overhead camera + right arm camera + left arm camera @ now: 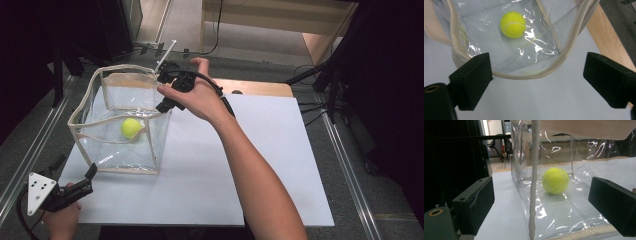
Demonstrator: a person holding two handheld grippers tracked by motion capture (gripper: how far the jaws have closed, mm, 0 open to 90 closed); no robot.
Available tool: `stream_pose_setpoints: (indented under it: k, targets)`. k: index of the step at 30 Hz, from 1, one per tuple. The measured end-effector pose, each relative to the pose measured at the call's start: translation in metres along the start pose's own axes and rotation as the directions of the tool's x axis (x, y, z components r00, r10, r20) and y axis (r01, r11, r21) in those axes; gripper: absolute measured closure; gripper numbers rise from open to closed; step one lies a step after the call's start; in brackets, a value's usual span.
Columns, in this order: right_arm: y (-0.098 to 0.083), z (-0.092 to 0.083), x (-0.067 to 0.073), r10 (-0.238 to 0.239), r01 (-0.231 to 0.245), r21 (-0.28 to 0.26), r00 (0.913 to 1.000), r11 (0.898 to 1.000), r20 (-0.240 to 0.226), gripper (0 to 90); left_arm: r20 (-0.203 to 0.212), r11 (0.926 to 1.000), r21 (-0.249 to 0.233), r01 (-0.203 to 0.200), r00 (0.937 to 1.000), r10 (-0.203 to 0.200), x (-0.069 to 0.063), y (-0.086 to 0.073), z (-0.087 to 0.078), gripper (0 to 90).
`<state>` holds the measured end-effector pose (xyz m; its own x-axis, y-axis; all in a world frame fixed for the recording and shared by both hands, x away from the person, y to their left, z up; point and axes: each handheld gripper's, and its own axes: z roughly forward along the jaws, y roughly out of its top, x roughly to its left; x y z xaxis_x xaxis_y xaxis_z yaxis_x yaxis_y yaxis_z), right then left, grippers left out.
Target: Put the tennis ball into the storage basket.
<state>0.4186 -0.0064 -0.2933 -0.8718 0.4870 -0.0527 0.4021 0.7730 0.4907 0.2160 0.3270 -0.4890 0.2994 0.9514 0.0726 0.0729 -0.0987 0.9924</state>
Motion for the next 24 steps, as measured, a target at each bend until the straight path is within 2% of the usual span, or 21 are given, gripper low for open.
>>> stream_pose_setpoints:
  k: [3,9,11,24]
  targets:
    - [-0.002,-0.001,-0.001,-0.007,0.007,-0.001,1.0,1.0,0.001,6.3,-0.002,1.0,0.003,-0.002,1.0,0.002,0.0,0.0,0.0,6.9]
    - [-0.012,0.0,-0.003,0.014,-0.014,0.003,0.9999,1.0,0.007,6.1,-0.001,1.0,0.002,-0.002,1.0,0.002,0.0,0.0,0.0,6.9]
    - [-0.014,0.002,-0.004,0.02,-0.02,0.011,0.9998,1.0,-0.001,0.0,0.0,1.0,0.002,-0.003,1.0,0.003,0.0,0.0,0.0,6.9]
    - [-0.033,0.016,-0.002,0.037,-0.037,0.023,0.9993,0.999,0.003,0.0,-0.001,1.0,0.001,0.003,1.0,-0.003,0.0,0.0,0.0,6.9]
